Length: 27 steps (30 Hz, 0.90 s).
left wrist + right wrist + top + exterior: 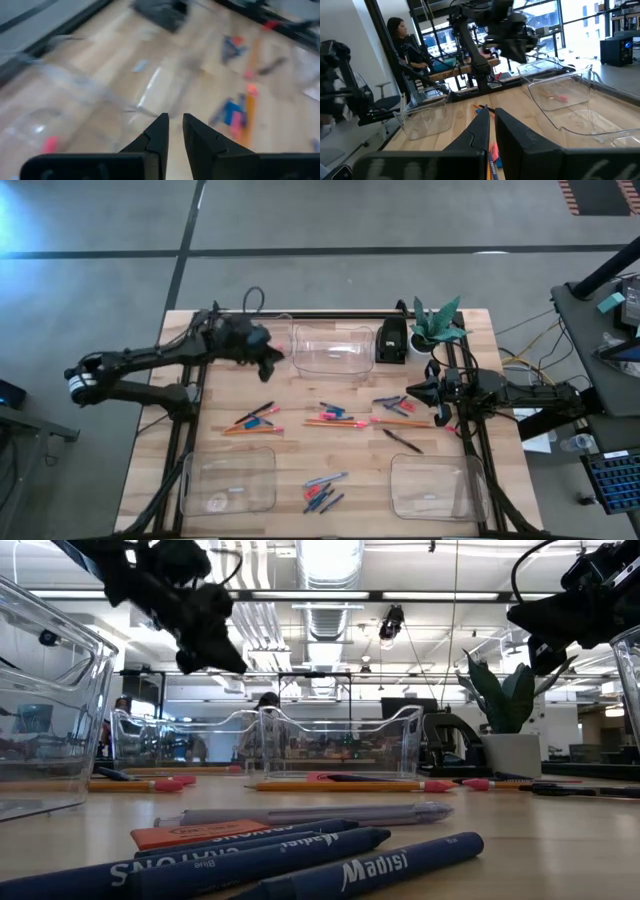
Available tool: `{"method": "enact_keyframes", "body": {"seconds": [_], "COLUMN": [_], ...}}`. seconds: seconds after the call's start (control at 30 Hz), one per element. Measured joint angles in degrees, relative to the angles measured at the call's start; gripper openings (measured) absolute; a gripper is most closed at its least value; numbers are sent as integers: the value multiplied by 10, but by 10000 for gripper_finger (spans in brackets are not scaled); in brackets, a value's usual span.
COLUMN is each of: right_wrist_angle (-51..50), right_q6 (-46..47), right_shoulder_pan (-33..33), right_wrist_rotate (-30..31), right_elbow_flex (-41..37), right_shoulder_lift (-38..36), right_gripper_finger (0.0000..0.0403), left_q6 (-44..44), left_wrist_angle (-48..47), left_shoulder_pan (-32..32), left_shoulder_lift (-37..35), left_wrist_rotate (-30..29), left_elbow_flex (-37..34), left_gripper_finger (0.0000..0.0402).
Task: Sort crayons/erasers/pens/pencils in bins
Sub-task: Put the black pen into the bottom left transparent bin
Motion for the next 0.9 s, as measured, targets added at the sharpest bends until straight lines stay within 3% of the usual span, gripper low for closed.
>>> {"method": "enact_keyframes", "body": {"seconds": [0.2,0.37,0.63,0.9], "right_wrist_angle": [0,0,0,0], "right_q6": [0,0,0,0], "right_shoulder_pan": [0,0,0,0], "right_wrist_rotate": [0,0,0,0], "right_elbow_flex": [0,0,0,0], "right_shoulder_lift": [0,0,0,0], "right_gripper_finger": [22,22,22,22], "left_q6": [-24,-70,-213,-278], "left_wrist_angle": [-5,-55,-189,-198], "left_shoulder_pan": [-125,-191,-237,-257], "left_shoulder_lift": [20,42,85,144], "left_wrist_rotate": [-64,-161,-177,-191], "left_elbow_flex": [-2,-2,-4,-24], "left_gripper_finger": [42,42,42,63]}}
